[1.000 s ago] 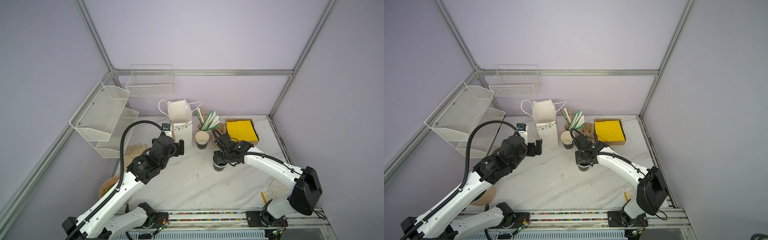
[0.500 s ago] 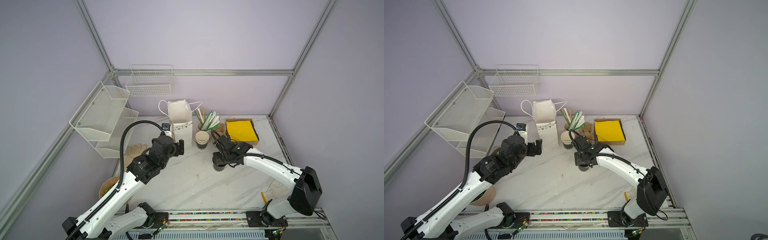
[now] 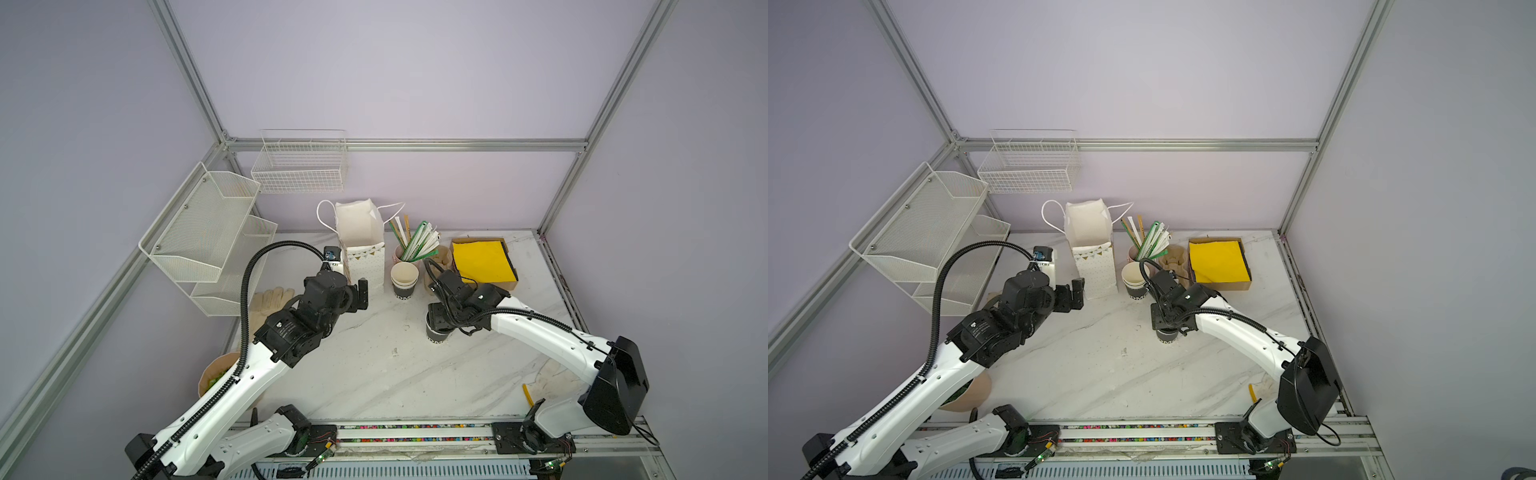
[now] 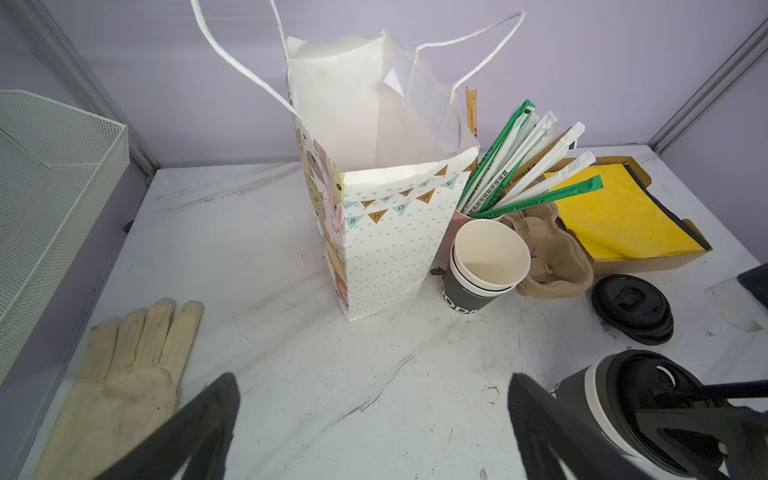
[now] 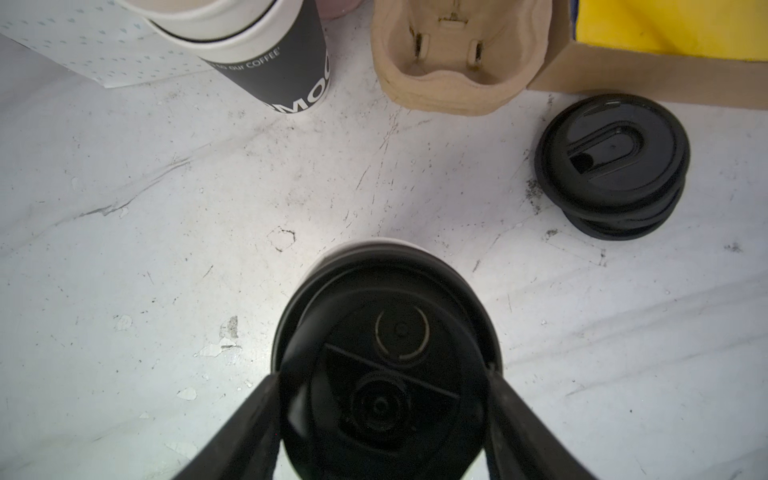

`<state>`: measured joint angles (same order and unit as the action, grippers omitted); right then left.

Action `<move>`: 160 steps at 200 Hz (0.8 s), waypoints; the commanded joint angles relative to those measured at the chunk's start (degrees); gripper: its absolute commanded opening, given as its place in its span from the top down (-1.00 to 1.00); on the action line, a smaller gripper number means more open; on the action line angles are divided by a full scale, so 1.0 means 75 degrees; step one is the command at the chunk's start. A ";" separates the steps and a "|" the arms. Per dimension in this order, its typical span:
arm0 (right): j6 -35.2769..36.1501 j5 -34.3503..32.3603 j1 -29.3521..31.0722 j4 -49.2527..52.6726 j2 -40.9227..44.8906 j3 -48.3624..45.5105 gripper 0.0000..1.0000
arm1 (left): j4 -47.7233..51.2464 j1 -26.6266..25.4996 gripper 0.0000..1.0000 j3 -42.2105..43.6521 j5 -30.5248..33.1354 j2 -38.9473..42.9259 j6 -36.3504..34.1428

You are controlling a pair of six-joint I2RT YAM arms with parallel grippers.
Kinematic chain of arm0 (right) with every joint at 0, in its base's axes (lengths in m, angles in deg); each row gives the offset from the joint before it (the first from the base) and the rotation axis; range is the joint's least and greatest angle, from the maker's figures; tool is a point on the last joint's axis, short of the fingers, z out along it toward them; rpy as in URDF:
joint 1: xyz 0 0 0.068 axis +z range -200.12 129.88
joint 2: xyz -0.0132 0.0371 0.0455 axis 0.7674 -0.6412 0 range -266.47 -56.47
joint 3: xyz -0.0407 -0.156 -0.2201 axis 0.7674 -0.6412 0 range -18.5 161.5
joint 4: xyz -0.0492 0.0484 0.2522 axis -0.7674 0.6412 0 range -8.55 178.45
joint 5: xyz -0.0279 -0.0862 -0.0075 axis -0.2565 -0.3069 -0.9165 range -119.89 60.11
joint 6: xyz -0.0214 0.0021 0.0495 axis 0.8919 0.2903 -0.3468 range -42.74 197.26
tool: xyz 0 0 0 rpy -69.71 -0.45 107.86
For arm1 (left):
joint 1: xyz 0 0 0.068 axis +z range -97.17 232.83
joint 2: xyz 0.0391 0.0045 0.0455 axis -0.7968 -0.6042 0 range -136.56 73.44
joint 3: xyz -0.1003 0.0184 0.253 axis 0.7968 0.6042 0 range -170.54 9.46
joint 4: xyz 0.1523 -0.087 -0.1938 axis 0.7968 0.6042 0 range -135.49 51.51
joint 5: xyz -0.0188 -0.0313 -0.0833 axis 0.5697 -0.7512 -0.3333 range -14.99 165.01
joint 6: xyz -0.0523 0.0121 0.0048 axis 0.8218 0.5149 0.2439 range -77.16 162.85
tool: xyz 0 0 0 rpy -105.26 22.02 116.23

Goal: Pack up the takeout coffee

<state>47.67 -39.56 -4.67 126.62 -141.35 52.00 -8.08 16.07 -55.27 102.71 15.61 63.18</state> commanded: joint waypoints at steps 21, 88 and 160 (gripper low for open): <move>-0.0147 0.0082 0.0069 -0.0099 0.0114 -0.0207 -0.02 | -0.0195 0.0061 -0.99 0.0228 0.0009 -0.0011 -0.0120; -0.0122 -0.0077 0.0068 -0.0200 -0.0104 -0.0294 -0.01 | -0.0195 0.0072 -0.99 0.0222 0.0009 -0.0034 -0.0121; -0.0064 -0.0002 0.0069 -0.0182 -0.0230 -0.0072 -0.02 | -0.0197 0.0122 -0.99 0.0209 -0.0038 -0.0054 -0.0122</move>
<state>47.52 -39.12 -4.67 124.54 -141.61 50.47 -8.08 16.45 -55.27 102.67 15.09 63.18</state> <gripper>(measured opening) 0.706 0.997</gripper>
